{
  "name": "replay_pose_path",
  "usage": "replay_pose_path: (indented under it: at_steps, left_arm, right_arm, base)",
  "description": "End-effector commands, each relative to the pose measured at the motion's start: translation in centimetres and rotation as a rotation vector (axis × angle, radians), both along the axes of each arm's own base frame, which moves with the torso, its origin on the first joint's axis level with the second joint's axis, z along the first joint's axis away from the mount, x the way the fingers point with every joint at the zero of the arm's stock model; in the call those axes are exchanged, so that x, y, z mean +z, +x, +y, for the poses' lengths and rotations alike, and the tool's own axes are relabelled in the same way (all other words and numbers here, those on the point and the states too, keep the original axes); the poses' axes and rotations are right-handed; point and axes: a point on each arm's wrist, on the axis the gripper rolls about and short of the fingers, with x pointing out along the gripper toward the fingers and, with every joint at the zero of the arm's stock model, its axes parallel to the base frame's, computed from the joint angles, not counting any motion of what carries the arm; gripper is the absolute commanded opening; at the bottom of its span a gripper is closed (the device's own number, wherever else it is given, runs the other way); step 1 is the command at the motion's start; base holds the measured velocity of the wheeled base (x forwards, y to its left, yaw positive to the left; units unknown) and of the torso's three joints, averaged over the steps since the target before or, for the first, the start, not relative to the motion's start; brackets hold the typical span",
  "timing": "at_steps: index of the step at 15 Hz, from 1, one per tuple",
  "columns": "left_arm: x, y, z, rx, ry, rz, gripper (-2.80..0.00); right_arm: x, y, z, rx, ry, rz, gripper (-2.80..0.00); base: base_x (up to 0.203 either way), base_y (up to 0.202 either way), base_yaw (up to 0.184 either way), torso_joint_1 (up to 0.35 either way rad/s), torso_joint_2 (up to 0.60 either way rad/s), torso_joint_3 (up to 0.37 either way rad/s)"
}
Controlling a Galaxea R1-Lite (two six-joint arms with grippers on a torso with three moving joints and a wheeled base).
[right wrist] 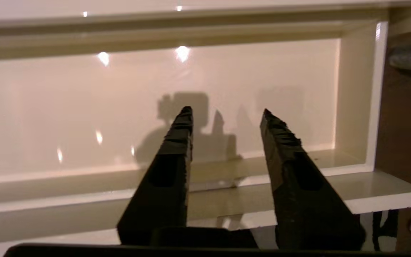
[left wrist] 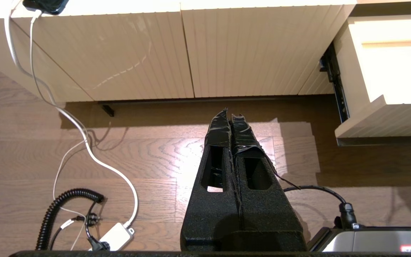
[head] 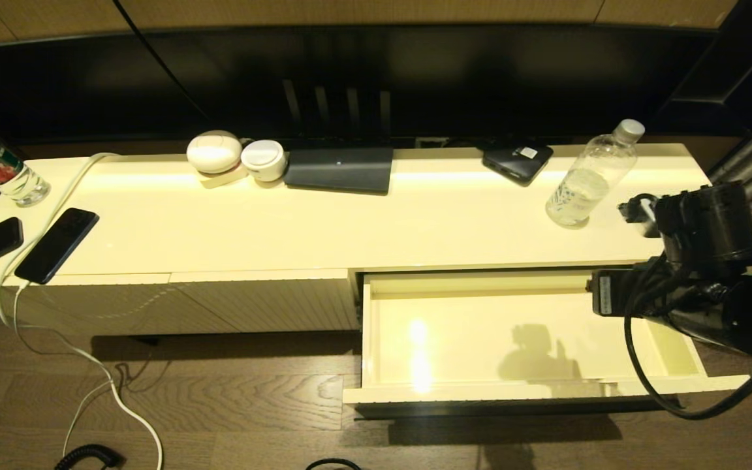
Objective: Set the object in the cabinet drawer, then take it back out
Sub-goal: Put the mineral water in the drawer
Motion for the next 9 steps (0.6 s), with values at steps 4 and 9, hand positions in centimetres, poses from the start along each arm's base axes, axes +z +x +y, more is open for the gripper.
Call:
replay_pose_path:
  at_steps: [4,9]
  left_arm:
    - [-0.1,0.0,0.0,0.0,0.0,0.003,-2.8]
    - [0.0,0.0,0.0,0.0,0.0,0.001,-2.8]
  right_arm:
    - [0.3,0.8,-2.1,-0.1,0.041,-0.243,0.0]
    - [-1.5,3.1,-2.1,-0.105,0.01,-0.472,0.0]
  base:
    - [0.0,0.0,0.0,0.0,0.0,0.0]
    - [0.0,0.0,0.0,0.0,0.0,0.0]
